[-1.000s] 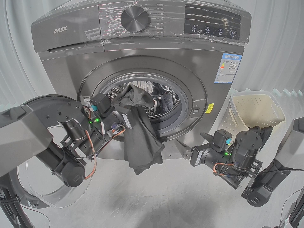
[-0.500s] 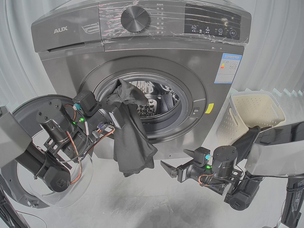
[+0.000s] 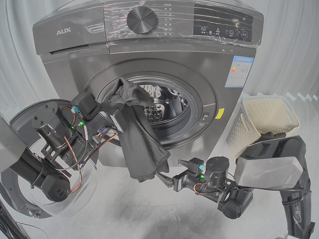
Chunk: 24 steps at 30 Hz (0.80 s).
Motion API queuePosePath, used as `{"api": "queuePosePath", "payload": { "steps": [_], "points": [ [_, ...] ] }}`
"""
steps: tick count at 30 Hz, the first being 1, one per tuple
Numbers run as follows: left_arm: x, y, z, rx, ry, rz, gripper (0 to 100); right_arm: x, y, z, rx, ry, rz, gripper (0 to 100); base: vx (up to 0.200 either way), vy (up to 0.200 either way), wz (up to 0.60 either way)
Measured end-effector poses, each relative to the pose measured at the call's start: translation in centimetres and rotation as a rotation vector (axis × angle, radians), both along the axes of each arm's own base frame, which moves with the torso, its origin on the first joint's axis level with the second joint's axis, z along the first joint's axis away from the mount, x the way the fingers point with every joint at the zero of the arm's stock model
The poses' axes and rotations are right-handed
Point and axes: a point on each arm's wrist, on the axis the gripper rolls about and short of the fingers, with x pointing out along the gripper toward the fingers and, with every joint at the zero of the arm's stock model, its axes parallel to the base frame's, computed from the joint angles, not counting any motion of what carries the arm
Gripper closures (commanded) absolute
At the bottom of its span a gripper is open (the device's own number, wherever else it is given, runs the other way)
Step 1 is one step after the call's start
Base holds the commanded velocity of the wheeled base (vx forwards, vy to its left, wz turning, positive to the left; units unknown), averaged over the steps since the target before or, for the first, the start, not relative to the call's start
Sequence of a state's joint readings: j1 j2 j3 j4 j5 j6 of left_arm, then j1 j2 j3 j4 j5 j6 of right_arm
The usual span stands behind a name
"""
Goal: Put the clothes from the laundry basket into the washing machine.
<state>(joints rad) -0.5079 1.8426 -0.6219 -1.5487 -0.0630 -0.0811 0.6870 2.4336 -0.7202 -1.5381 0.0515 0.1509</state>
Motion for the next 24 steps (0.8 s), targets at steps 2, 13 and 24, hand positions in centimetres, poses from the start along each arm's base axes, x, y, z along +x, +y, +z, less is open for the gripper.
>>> {"api": "queuePosePath", "payload": {
  "steps": [2,13,24],
  "points": [
    [-0.1,0.0,0.1,-0.001,-0.002,-0.003,100,0.3,0.2,-0.2,0.005,-0.003,0.007,0,0.000,0.000,0.00],
    [-0.3,-0.1,0.0,-0.003,0.003,-0.011,100,3.2,1.8,-0.6,0.059,-0.067,0.022,0,0.000,0.000,0.00],
    [-0.5,-0.3,0.0,-0.010,0.009,-0.022,100,3.8,2.9,-1.0,0.092,-0.094,0.059,100,0.000,0.000,0.00]
  ]
}}
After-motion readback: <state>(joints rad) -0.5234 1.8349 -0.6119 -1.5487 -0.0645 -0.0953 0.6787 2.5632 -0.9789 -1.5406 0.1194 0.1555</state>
